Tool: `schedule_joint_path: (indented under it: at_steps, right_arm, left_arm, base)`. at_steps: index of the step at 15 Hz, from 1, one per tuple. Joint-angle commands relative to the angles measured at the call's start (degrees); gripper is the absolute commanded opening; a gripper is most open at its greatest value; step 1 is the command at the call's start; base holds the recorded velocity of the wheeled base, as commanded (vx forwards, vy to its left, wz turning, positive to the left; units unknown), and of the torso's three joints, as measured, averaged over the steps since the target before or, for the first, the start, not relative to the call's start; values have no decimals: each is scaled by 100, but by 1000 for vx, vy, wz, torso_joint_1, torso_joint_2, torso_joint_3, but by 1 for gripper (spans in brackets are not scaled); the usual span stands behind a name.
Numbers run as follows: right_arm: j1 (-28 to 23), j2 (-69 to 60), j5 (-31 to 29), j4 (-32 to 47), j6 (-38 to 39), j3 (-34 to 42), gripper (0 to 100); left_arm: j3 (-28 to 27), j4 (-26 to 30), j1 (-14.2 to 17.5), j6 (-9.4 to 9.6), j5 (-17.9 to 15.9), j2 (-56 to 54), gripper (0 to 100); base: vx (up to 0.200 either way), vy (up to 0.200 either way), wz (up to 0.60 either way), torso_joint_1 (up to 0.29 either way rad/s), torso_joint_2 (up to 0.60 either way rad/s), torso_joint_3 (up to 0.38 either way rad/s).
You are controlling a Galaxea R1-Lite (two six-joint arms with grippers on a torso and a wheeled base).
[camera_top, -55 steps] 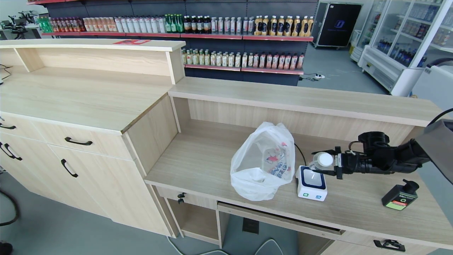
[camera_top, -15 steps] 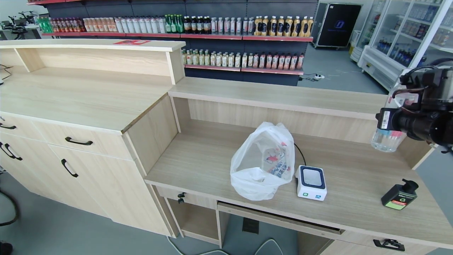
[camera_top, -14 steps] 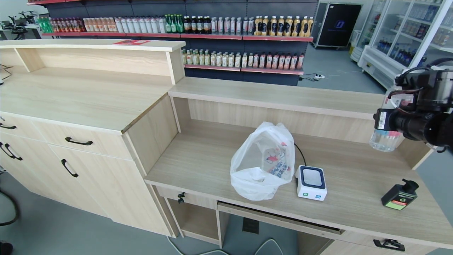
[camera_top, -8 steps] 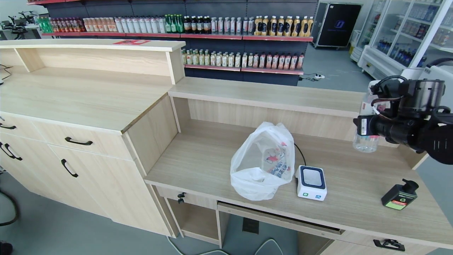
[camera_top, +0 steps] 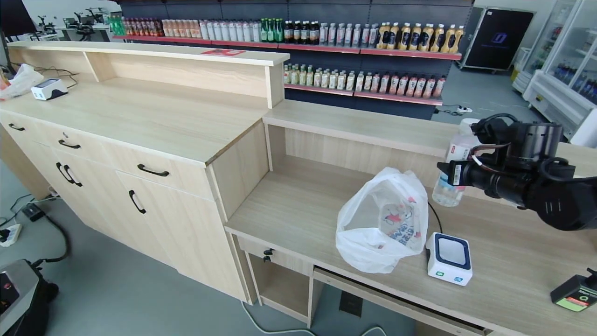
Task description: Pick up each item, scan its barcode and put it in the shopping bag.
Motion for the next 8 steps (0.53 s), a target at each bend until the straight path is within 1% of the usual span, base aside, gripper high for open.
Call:
schedule_joint_path:
  at_steps: [1, 4, 5, 7, 8]
  right_arm:
    - [50, 546, 87, -108, 57, -70, 0]
    - [50, 1117, 131, -820, 101, 114, 0]
    - [68, 1328, 280, -1092, 84, 79, 0]
    - [103, 1610, 799, -1523, -136, 79, 0]
    - [103, 1785, 1159, -1751, -452, 97, 0]
  left_arm:
    - [0, 0, 4, 0, 2, -2, 100]
    - [0, 0, 4, 0, 2, -2, 100]
    - [0, 0, 4, 0, 2, -2, 100]
    - [0, 0, 4, 0, 2, -2, 100]
    - [0, 0, 4, 0, 2, -2, 100]
  base:
    - [0, 0, 0, 0, 0, 0]
    - [0, 0, 0, 0, 0, 0]
    - [0, 0, 0, 0, 0, 0]
    - [0, 0, 0, 0, 0, 0]
    - [0, 0, 0, 0, 0, 0]
